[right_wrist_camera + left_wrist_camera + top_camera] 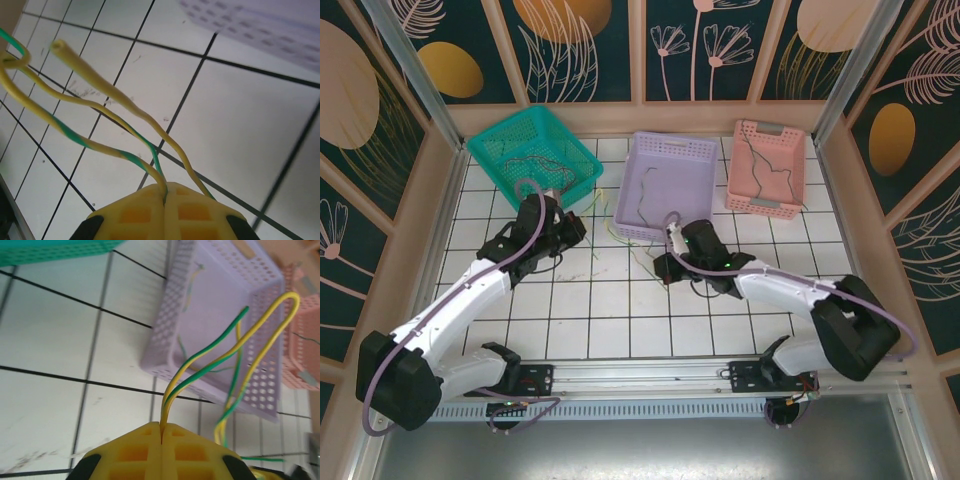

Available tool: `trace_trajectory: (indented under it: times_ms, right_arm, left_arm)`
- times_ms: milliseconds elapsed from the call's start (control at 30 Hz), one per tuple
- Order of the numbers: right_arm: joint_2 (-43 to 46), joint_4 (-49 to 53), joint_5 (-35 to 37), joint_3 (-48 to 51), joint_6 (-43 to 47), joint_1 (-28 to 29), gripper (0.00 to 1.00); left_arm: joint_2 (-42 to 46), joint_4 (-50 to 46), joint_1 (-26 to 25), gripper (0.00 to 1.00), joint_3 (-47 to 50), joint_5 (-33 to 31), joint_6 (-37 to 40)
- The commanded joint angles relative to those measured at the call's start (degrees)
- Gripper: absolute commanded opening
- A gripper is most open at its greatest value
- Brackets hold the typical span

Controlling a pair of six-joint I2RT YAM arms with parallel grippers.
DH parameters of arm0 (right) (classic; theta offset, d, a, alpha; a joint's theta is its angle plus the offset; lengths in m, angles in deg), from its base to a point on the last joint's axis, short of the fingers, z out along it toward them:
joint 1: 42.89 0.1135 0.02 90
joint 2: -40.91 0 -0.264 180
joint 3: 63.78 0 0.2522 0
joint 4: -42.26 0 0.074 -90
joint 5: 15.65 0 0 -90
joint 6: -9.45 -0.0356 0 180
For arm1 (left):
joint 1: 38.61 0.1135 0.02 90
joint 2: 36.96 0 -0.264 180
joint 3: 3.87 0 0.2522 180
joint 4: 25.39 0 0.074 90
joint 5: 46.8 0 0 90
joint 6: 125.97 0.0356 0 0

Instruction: Untangle the cables

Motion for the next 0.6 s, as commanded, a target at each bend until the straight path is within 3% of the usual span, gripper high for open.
trace_trajectory:
  times_ms: [0,233,567]
  right_arm:
    - [3.8,6.93,-0.65,1.14,0.3,-1.88,0.0]
    - [13.09,12.99,0.69,2.08,-3.77,-9.96,0.0]
    - [18.08,17.5,0.44,-2.45,-15.47,-25.2,0.0]
  left_arm:
    - [0.73,-5.75,0.07,0.0,-2.11,-8.71,-1.0]
    - [1.49,-13.35,0.04,0.0,-0.61,-14.58,-3.94]
    - [4.17,-12.92,0.04,0.0,8.85,-16.26,-3.93]
